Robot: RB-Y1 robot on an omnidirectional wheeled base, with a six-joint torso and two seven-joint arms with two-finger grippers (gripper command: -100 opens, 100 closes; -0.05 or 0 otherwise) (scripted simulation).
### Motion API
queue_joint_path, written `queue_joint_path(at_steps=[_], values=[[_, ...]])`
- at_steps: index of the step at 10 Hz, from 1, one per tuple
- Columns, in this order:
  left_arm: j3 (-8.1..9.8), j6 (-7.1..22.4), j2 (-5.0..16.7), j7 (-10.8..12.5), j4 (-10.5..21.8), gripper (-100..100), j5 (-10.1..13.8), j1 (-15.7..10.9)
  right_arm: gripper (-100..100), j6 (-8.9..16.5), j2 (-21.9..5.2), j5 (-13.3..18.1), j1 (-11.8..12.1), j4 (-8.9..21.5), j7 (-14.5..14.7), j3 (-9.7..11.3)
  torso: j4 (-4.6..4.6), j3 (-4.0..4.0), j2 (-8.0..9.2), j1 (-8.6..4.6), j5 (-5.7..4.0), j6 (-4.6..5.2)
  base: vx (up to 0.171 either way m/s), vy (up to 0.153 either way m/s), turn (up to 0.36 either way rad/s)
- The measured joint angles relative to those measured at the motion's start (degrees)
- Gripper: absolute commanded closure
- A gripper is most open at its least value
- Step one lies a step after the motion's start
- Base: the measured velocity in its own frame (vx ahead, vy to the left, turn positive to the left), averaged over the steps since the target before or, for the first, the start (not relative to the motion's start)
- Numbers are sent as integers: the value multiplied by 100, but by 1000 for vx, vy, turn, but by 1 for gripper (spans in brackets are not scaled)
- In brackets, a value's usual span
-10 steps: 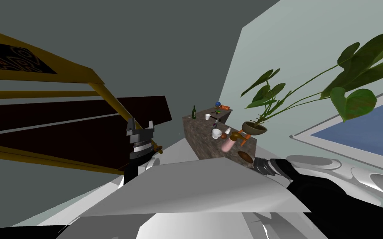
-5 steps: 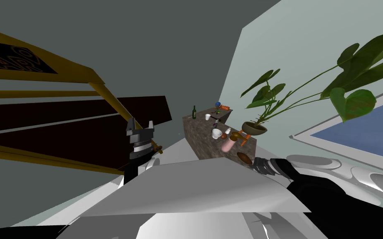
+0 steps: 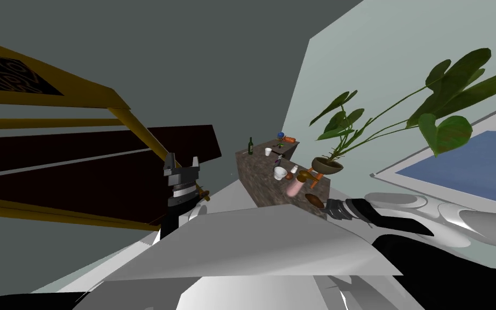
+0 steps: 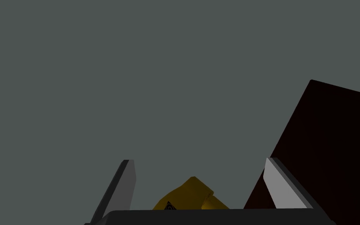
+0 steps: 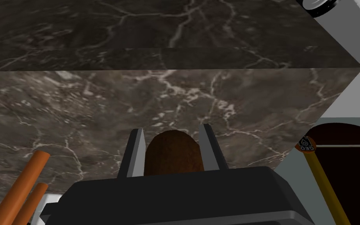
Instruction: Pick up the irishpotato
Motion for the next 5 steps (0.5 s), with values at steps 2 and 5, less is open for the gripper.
queue_joint_path(at_steps=[2, 5], values=[[0, 0, 0, 0, 0, 0, 0, 0, 100, -123, -175, -24, 51, 66, -92, -170, 0, 2, 5, -4, -2, 1, -6, 5, -58], [0, 0, 0, 0, 0, 0, 0, -1, 0, -242, -351, -90, -166, 175, -143, -51, 3, 11, 20, -12, -5, 7, -12, -3, -20]])
